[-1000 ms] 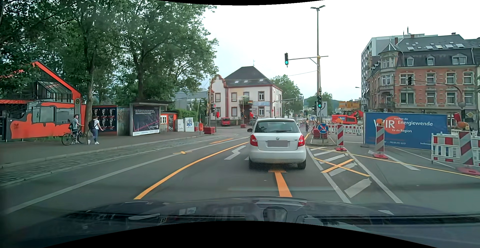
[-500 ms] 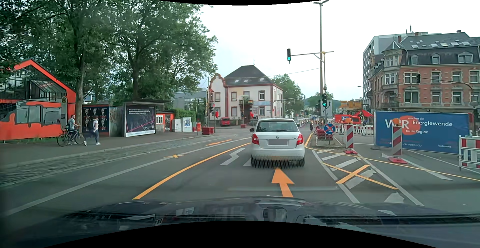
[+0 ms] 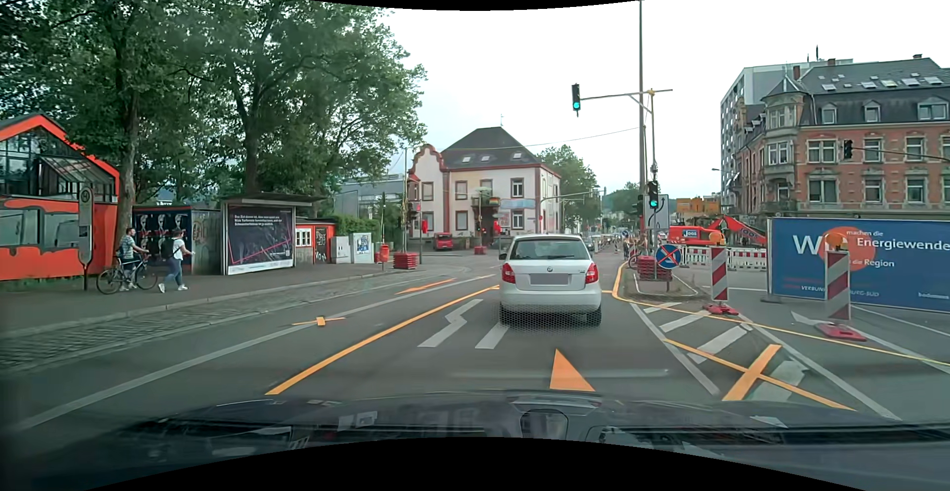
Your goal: Follow the waypoints while adhering to traffic rules and regulations
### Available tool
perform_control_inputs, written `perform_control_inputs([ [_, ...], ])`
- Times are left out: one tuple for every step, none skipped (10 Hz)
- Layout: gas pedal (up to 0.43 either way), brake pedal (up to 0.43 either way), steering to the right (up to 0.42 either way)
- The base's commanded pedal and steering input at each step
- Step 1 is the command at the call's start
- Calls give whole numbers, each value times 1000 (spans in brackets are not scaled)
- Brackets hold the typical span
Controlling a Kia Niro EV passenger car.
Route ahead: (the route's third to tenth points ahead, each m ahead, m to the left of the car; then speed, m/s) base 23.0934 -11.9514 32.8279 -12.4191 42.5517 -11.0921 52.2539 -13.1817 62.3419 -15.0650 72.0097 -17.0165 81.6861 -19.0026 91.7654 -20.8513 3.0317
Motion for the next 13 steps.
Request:
perform_control_inputs([
  [98, 0, 10],
  [87, 0, 11],
  [79, 0, 12],
  [59, 0, 15],
  [47, 0, 17],
  [47, 0, 19],
  [47, 0, 20],
  [47, 0, 22],
  [47, 0, 23],
  [47, 0, 25],
  [39, 0, 34],
  [39, 0, 48],
  [28, 0, 57],
])
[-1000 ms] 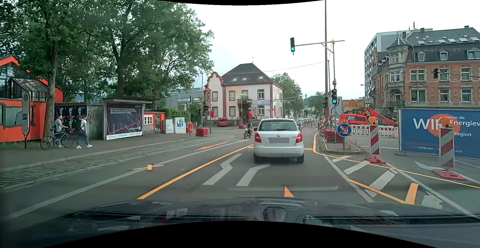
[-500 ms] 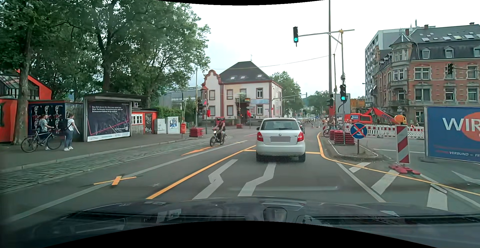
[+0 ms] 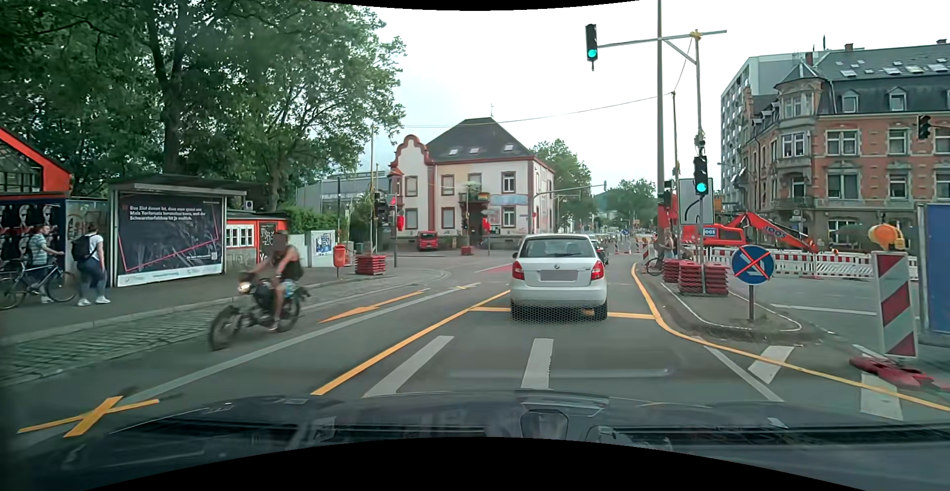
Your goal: Follow the waypoints while adhering to traffic rules and regulations
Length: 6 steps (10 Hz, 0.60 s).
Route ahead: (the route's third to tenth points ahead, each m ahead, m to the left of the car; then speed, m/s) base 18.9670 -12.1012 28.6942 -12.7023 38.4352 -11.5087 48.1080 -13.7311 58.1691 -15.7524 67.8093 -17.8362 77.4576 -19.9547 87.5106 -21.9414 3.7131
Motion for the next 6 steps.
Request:
perform_control_inputs([
  [28, 0, 56],
  [28, 0, 56],
  [20, 0, 58],
  [8, 0, 58],
  [0, 0, 58],
  [0, 0, 60],
])
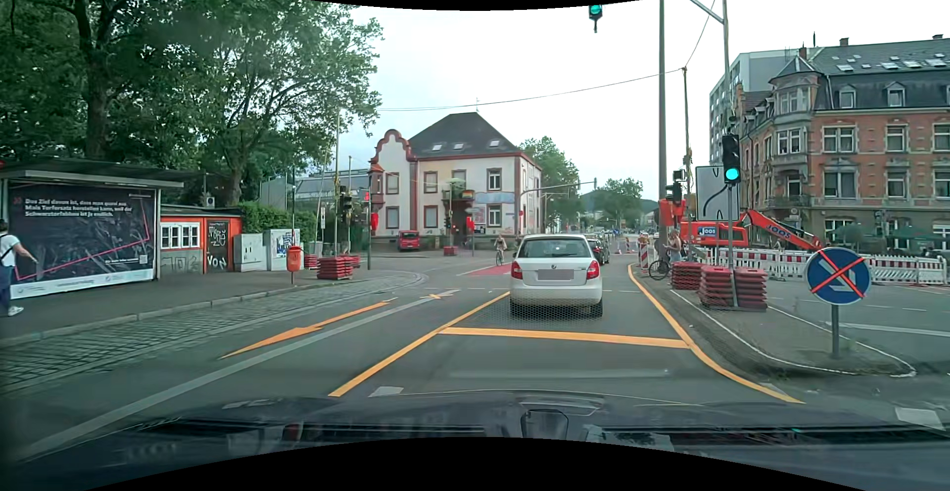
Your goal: Follow the waypoints while adhering to traffic rules and regulations
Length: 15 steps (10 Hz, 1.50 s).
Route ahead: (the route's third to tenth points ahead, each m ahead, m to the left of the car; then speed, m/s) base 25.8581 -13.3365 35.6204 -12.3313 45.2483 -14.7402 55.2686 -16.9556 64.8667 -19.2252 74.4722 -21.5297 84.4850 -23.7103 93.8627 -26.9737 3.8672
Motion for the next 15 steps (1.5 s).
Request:
perform_control_inputs([
  [0, 0, 65],
  [0, 0, 68],
  [0, 0, 70],
  [0, 0, 72],
  [0, 0, 72],
  [0, 0, 74],
  [0, 0, 78],
  [0, 0, 80],
  [0, 0, 79],
  [0, 0, 79],
  [0, 0, 79],
  [0, 0, 78],
  [0, 0, 78],
  [0, 0, 78],
  [8, 0, 74],
])
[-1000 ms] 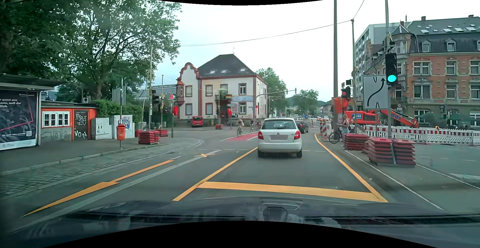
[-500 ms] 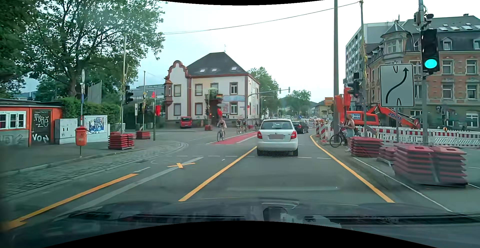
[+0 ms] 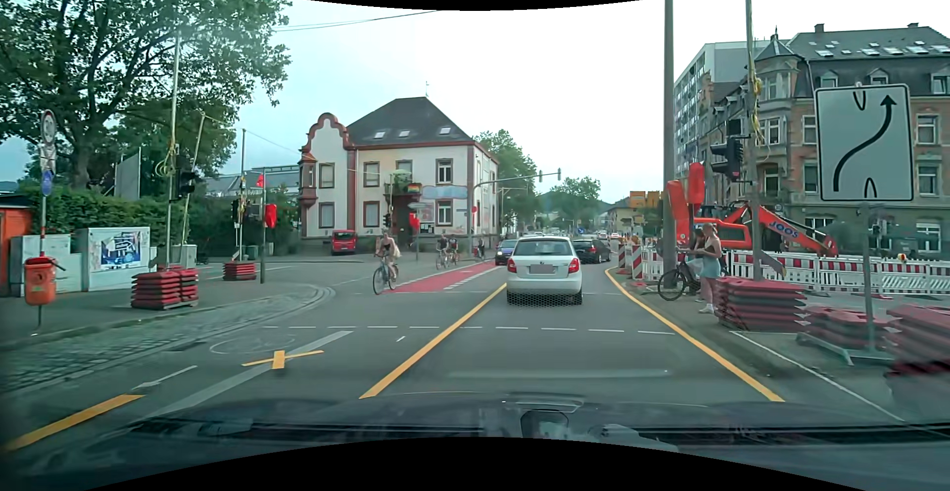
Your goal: Follow the waypoints while adhering to traffic rules and regulations
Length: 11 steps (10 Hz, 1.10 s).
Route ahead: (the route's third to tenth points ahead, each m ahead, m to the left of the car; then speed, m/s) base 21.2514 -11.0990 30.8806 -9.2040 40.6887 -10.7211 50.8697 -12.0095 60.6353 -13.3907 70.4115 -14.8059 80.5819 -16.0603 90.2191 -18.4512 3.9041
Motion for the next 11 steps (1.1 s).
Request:
perform_control_inputs([
  [20, 0, 68],
  [39, 0, 64],
  [59, 0, 64],
  [59, 0, 65],
  [67, 0, 64],
  [79, 0, 66],
  [79, 0, 69],
  [79, 0, 72],
  [79, 0, 73],
  [79, 0, 73],
  [79, 0, 72],
])
